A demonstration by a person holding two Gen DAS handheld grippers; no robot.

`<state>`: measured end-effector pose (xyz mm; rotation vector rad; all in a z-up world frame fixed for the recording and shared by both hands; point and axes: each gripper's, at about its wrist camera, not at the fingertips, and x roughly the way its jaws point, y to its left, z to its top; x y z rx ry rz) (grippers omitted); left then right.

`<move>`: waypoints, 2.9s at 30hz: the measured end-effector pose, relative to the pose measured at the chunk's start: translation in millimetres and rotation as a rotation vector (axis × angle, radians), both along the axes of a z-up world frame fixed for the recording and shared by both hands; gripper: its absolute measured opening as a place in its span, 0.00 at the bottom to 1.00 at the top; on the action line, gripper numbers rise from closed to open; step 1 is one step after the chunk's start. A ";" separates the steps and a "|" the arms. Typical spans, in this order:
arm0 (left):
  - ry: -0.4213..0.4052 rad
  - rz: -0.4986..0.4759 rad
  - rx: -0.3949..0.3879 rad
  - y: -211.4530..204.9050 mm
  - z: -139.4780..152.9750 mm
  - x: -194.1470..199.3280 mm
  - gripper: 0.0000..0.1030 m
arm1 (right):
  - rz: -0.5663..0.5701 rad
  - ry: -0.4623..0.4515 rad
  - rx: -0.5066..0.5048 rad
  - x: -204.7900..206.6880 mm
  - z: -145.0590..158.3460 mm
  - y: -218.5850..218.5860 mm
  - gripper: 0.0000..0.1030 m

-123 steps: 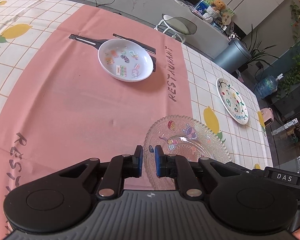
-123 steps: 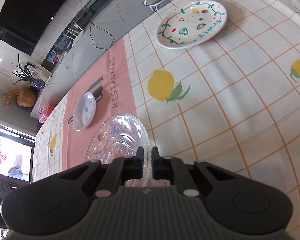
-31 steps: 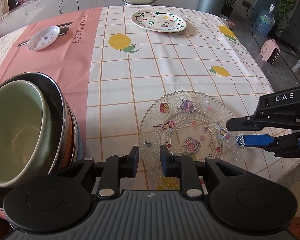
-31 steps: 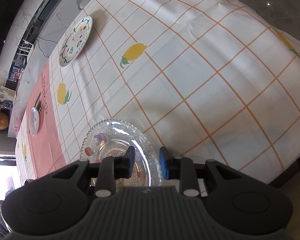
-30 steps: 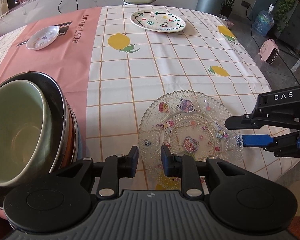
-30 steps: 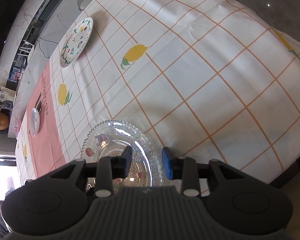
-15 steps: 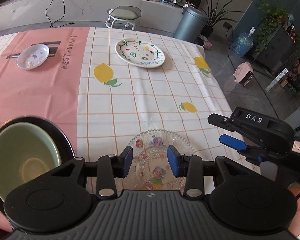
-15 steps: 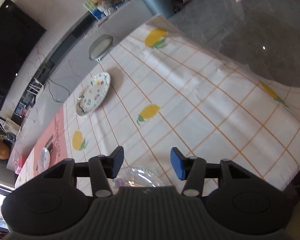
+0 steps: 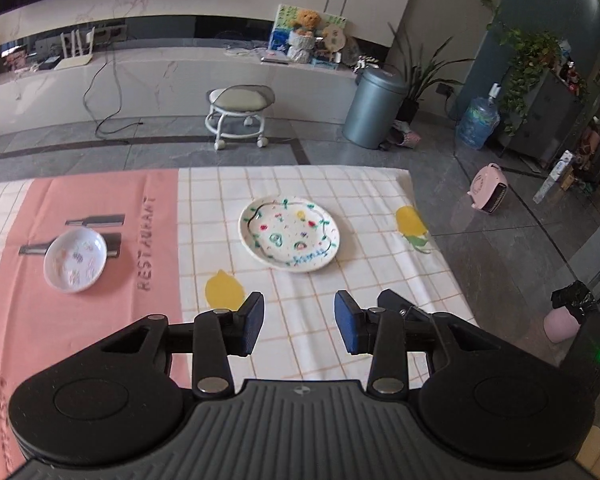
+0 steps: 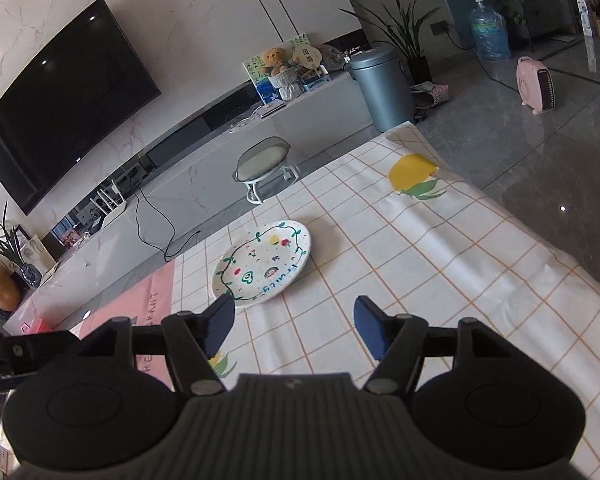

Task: Organize plates and bowls
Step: 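Move both grippers to the painted 'Fruity' plate rim and close them, then lift the painted plate and carry it over the glass plate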

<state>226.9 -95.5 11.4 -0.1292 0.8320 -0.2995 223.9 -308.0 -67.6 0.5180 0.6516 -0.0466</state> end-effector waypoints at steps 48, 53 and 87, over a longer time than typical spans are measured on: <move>0.196 0.077 -0.159 34.6 -152.7 205.3 0.25 | -0.014 0.181 0.418 162.5 -108.1 -38.4 0.18; 0.201 0.086 -0.156 31.7 -153.1 205.0 0.14 | -0.032 0.192 0.423 159.3 -110.1 -40.7 0.05; 0.185 0.127 -0.230 14.8 -51.9 50.1 0.08 | -0.067 0.182 0.614 4.5 -36.8 -73.6 0.06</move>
